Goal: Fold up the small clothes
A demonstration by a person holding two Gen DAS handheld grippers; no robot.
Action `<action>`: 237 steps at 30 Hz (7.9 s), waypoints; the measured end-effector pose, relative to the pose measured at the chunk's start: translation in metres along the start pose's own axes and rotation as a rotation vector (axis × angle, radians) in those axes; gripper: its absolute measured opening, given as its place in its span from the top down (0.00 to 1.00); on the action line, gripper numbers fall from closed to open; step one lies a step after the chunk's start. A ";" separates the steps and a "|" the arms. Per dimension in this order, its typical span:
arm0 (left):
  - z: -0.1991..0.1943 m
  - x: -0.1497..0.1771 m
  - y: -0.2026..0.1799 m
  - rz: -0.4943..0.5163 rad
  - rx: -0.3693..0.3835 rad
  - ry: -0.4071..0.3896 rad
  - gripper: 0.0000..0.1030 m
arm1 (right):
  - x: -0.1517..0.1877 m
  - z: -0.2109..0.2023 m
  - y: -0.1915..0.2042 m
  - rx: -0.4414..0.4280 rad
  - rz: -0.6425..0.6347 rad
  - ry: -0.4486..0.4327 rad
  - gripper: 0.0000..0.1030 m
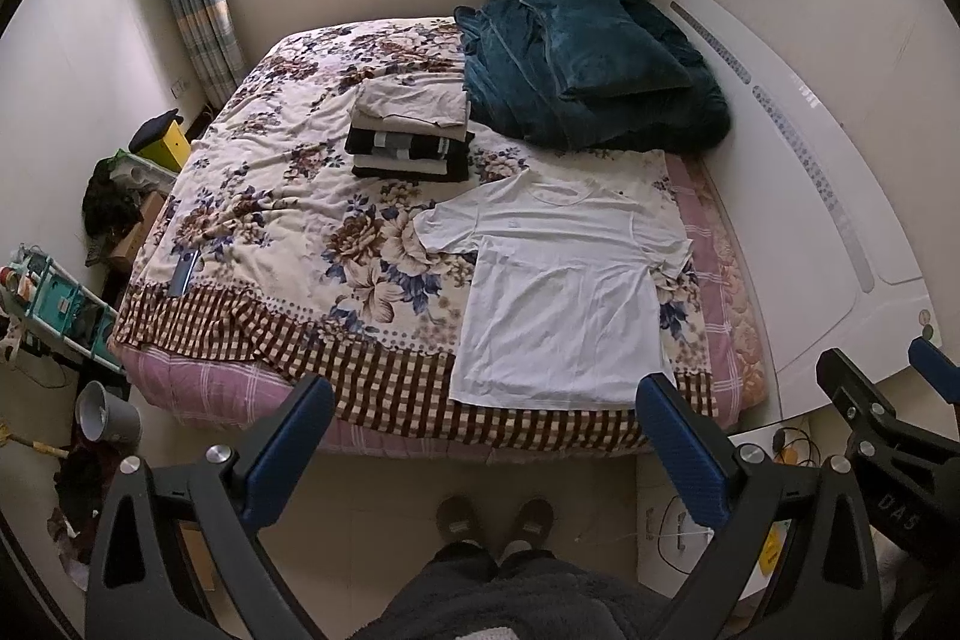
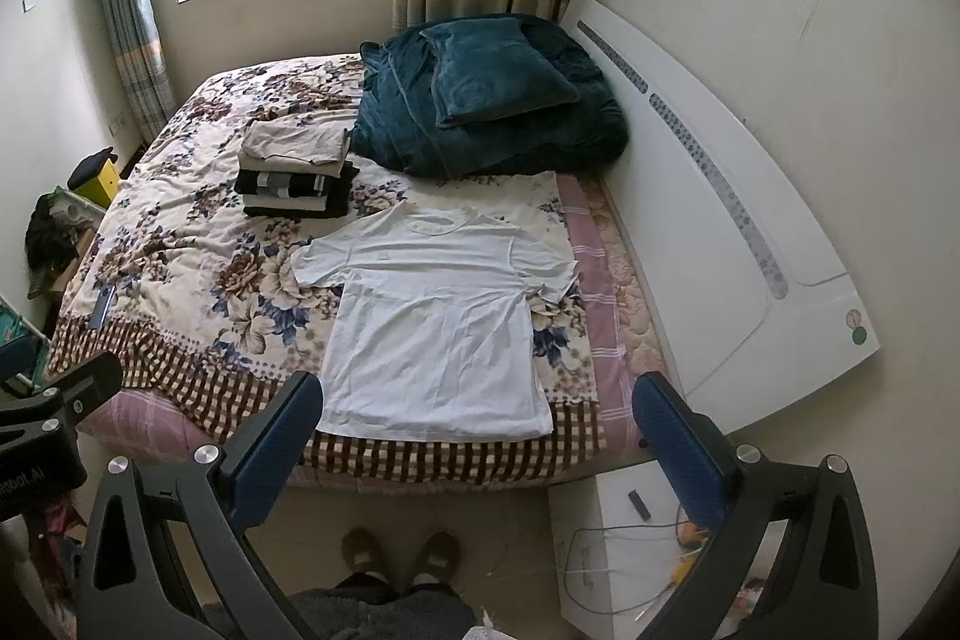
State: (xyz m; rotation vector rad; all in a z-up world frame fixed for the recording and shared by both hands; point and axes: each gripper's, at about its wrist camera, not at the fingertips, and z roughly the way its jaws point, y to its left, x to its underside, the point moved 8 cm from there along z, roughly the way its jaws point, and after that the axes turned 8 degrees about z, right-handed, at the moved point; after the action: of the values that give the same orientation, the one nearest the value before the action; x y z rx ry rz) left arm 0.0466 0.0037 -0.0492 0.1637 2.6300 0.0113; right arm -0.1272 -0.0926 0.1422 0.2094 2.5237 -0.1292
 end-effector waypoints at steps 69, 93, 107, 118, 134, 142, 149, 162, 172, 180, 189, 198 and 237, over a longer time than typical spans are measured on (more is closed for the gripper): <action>0.138 -0.086 0.017 0.119 -0.044 -0.072 0.00 | -0.036 0.141 -0.008 0.159 0.199 0.031 0.00; 0.668 -0.098 -0.080 0.095 -0.155 0.464 0.00 | -0.001 0.783 -0.216 0.089 0.997 0.490 0.05; 0.698 -0.097 -0.066 0.051 -0.106 0.412 0.00 | -0.024 0.857 -0.219 0.193 1.099 0.215 0.89; 0.622 -0.093 0.021 -0.075 -0.143 0.353 0.00 | -0.118 0.849 0.000 0.124 0.047 0.052 0.91; 0.511 0.078 0.234 -0.985 0.128 0.352 0.00 | -0.046 0.821 0.027 -0.036 0.104 0.319 0.37; 0.527 0.072 0.285 -1.230 0.277 0.199 0.28 | -0.034 0.806 0.030 0.010 0.165 0.333 0.37; 0.527 0.044 0.303 -1.109 0.135 0.128 0.96 | -0.036 0.803 0.028 0.010 0.213 0.331 0.37; 0.497 -0.077 0.082 -0.117 0.205 -0.021 0.94 | -0.015 0.799 -0.024 0.065 0.288 0.367 0.37; 0.514 -0.084 0.076 -0.125 0.323 0.118 0.17 | -0.029 0.796 -0.035 -0.064 0.370 0.417 0.37; 0.613 -0.160 0.128 -0.033 0.082 0.150 0.17 | -0.060 0.840 0.060 -0.306 0.388 0.465 0.37; 0.672 -0.162 0.134 0.094 0.011 0.237 0.17 | -0.041 0.868 0.101 -0.165 0.127 0.522 0.37; 0.581 -0.148 0.107 0.155 0.010 0.162 0.16 | -0.036 0.802 0.018 0.042 0.213 0.491 0.19; 0.487 0.152 -0.297 0.222 0.186 0.556 0.24 | -0.015 0.755 -0.262 -0.338 0.248 0.703 0.09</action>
State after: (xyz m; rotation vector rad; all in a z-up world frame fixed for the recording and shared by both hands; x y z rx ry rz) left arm 0.1170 -0.2834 -0.5603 0.5911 3.1477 -0.1301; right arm 0.2601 -0.4573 -0.4544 0.4959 3.1173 0.5593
